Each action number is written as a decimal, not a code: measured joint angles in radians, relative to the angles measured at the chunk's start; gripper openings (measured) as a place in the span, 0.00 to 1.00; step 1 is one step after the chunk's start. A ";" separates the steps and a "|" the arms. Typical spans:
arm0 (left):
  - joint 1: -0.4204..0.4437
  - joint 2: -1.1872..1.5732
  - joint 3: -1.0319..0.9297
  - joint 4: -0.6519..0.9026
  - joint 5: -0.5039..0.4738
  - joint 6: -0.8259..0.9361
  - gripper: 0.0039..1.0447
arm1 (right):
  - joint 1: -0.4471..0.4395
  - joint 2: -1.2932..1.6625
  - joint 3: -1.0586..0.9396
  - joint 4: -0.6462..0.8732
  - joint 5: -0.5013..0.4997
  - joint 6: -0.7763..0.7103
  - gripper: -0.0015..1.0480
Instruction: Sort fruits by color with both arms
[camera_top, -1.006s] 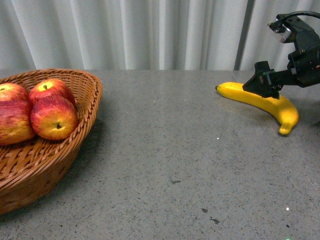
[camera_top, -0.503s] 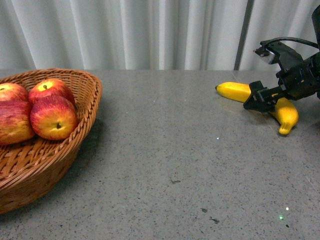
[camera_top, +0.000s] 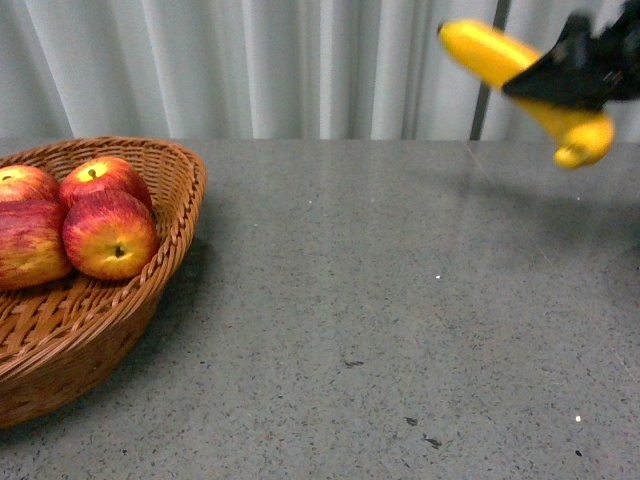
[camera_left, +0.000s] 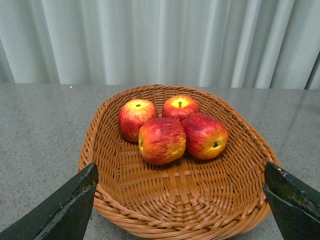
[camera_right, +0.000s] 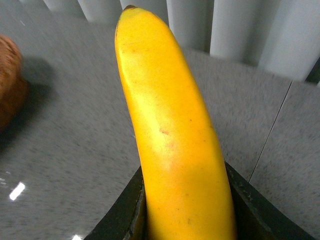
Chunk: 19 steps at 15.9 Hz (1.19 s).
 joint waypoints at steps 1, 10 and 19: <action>0.000 0.000 0.000 0.000 0.000 0.000 0.94 | -0.028 -0.095 -0.052 0.005 -0.029 0.005 0.33; 0.000 0.000 0.000 0.000 0.000 0.000 0.94 | -0.443 -0.240 -0.254 -0.120 0.061 -0.143 0.50; 0.000 0.000 0.000 0.000 0.000 0.000 0.94 | -0.222 -0.894 -0.565 0.060 -0.119 0.148 0.94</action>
